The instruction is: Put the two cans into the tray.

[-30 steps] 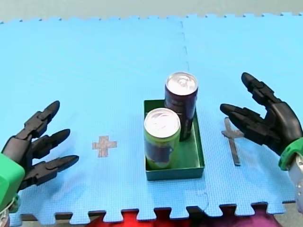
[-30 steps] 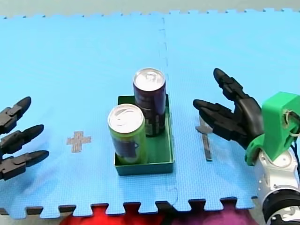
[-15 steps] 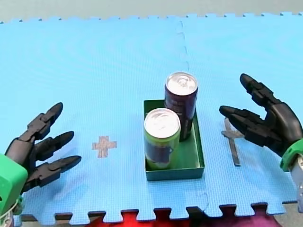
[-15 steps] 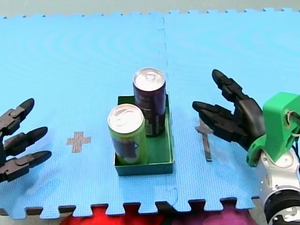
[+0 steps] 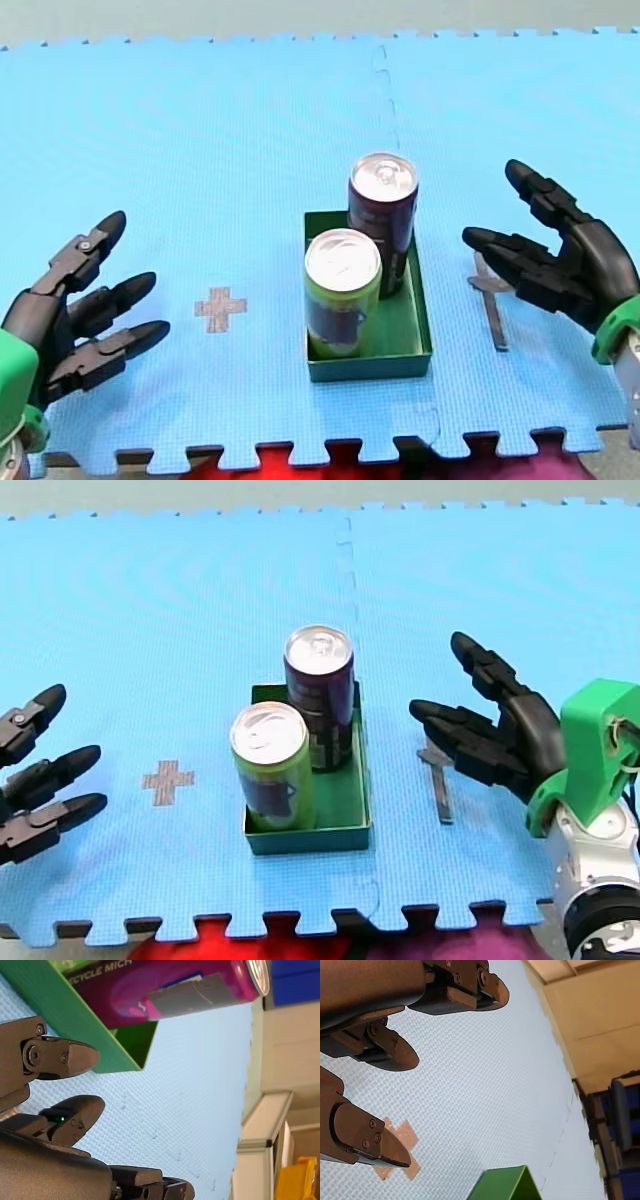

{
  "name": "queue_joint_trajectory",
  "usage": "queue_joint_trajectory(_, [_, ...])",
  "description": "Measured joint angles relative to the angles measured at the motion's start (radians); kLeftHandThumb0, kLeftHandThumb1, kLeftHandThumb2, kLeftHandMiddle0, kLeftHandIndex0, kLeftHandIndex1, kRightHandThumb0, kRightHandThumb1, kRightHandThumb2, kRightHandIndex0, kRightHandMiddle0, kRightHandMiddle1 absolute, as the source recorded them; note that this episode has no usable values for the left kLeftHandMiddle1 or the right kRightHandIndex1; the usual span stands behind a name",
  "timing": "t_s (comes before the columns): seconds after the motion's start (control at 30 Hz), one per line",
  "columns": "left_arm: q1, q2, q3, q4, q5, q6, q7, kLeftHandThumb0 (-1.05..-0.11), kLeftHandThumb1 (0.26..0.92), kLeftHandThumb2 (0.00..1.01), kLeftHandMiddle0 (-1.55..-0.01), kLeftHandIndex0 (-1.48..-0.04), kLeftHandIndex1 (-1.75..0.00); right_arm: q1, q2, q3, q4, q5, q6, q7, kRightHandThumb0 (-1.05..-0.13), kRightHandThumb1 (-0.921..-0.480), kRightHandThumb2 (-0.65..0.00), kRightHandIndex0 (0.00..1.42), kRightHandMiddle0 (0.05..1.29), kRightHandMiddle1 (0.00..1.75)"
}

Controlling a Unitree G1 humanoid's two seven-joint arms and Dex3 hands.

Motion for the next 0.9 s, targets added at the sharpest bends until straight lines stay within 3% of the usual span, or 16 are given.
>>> queue_joint_trajectory(0.1, [-0.005, -0.008, -0.003, 0.001, 0.004, -0.015, 0.002, -1.048, 0.781, 0.00, -0.63, -0.27, -0.01, 0.003, 0.004, 0.001, 0.000, -0.001, -0.004, 0.000, -1.048, -0.921, -0.326, 0.61, 0.14, 0.00])
queue_joint_trajectory(0.2, [-0.014, -0.020, -0.008, 0.011, 0.013, -0.028, 0.007, -1.048, 0.781, 0.00, -0.63, -0.28, -0.01, 0.008, 0.012, 0.009, -0.001, -0.016, -0.030, -0.028, -1.048, -0.921, -0.322, 0.63, 0.14, 0.00])
queue_joint_trajectory(0.43, [-0.024, -0.045, -0.021, 0.019, 0.022, -0.039, 0.018, -1.048, 0.775, 0.00, -0.64, -0.29, -0.01, 0.032, 0.015, 0.053, -0.001, -0.095, -0.145, -0.139, -1.048, -0.921, -0.316, 0.66, 0.14, 0.00])
queue_joint_trajectory(0.5, [-0.024, -0.051, -0.025, 0.020, 0.026, -0.043, 0.021, -1.048, 0.775, 0.00, -0.64, -0.30, -0.01, 0.054, 0.013, 0.072, -0.004, -0.130, -0.197, -0.189, -1.048, -0.921, -0.318, 0.66, 0.15, 0.01])
queue_joint_trajectory(0.63, [-0.022, -0.057, -0.029, 0.026, 0.041, -0.065, 0.032, -1.048, 0.783, 0.00, -0.65, -0.30, -0.01, 0.100, 0.010, 0.108, -0.023, -0.192, -0.273, -0.298, -1.048, -0.921, -0.320, 0.66, 0.17, 0.01])
queue_joint_trajectory(0.7, [-0.021, -0.059, -0.029, 0.042, 0.060, -0.094, 0.057, -1.048, 0.793, 0.01, -0.65, -0.31, -0.01, 0.122, 0.011, 0.114, -0.032, -0.199, -0.294, -0.329, -1.048, -0.921, -0.317, 0.66, 0.18, 0.02])
queue_joint_trajectory(0.77, [-0.023, -0.060, -0.028, 0.062, 0.084, -0.123, 0.089, -1.048, 0.805, 0.01, -0.67, -0.32, -0.02, 0.138, 0.011, 0.112, -0.036, -0.192, -0.303, -0.335, -1.048, -0.921, -0.292, 0.66, 0.19, 0.02])
queue_joint_trajectory(0.9, [-0.025, -0.058, -0.026, 0.105, 0.119, -0.178, 0.141, -1.048, 0.821, 0.02, -0.67, -0.33, -0.02, 0.175, 0.016, 0.087, -0.038, -0.143, -0.331, -0.311, -1.037, -0.921, -0.243, 0.64, 0.21, 0.02])
